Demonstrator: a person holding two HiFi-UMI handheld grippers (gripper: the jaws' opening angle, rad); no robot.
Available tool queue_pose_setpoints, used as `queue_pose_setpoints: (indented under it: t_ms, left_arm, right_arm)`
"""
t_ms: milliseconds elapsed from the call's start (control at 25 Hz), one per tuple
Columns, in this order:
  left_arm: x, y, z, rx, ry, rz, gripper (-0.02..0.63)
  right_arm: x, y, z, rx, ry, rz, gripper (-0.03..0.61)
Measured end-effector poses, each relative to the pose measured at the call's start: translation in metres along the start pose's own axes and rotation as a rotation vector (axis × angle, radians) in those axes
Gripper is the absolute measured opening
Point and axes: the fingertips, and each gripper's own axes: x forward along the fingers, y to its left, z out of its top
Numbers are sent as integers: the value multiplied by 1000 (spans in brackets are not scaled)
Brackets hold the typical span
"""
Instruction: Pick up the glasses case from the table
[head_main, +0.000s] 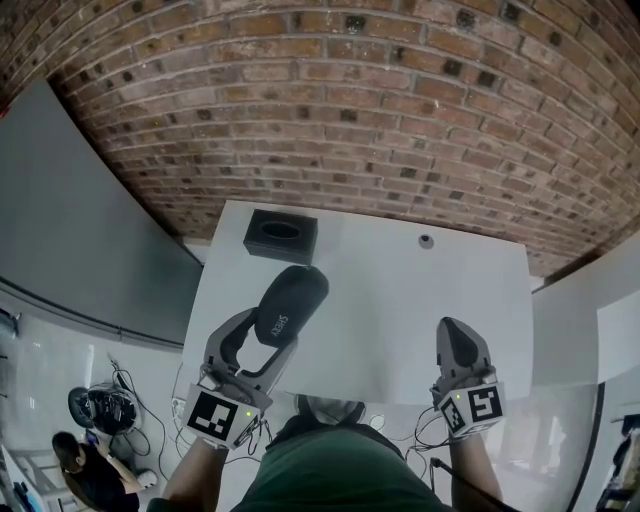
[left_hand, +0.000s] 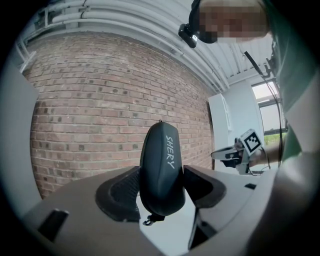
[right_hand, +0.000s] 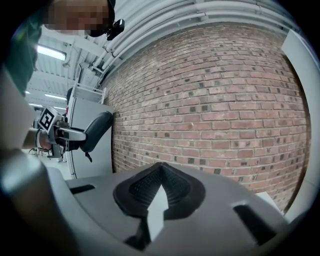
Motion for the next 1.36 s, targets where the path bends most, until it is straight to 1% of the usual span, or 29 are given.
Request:
queue_pose_setpoints:
  t_ms: [520,1360]
  left_arm:
    - [-11,-8,-3,12,6,8,267]
    - [-19,-6,-8,11,2,-10,267]
  right_arm:
    - [-11,7,2,-15,-8,11,0]
    - [-24,13,4,-20,-13,-27,-2]
